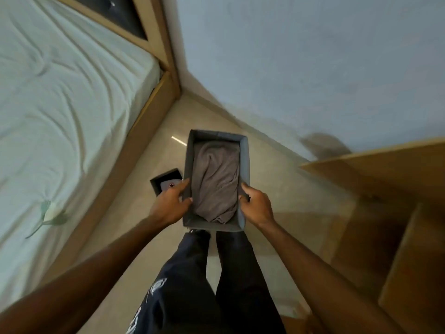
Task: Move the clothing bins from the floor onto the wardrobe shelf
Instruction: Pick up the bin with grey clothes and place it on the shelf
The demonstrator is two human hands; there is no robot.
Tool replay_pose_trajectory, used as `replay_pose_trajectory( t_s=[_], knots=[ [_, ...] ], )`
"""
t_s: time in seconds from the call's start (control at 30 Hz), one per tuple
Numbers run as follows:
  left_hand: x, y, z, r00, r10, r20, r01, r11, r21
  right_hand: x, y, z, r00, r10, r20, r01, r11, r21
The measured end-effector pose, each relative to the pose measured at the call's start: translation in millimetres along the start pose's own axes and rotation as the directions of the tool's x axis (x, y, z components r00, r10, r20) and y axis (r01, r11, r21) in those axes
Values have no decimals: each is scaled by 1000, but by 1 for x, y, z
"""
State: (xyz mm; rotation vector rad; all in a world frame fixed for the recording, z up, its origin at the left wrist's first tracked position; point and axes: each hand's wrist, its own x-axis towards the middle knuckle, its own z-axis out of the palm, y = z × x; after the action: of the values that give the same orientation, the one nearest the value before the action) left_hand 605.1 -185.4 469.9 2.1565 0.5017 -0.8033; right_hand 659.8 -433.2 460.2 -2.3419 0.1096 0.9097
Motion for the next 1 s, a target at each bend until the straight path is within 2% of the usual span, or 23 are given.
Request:
replay_pose_trajectory(
  t_s=[0.17,0.33,0.47,0.6,0.77,0.83,1.0],
  knots=[
    [-50,57,6,988,150,-24,-146,982,116,-91,21,-38,983,44,-177,-40,999,25],
    [-70,148,37,945,319,67,-326,929,174,-149,73,-84,923,153,-352,-138,988,70],
    [-84,239,82,858,479,184,-511,830,225,-195,129,-135,810,268,-521,-207,963,173],
    [-100,320,132,770,600,217,-638,740,215,-238,179,-184,671,360,-648,-213,931,297],
    [-128,404,198,639,721,269,-768,615,178,-293,225,-233,535,438,-723,-176,894,412],
    [-134,431,214,588,755,290,-808,566,167,-308,237,-248,511,454,-730,-156,884,441],
    [-149,521,265,411,802,434,-899,435,48,-350,268,-291,344,521,-781,-100,848,521]
  ],
)
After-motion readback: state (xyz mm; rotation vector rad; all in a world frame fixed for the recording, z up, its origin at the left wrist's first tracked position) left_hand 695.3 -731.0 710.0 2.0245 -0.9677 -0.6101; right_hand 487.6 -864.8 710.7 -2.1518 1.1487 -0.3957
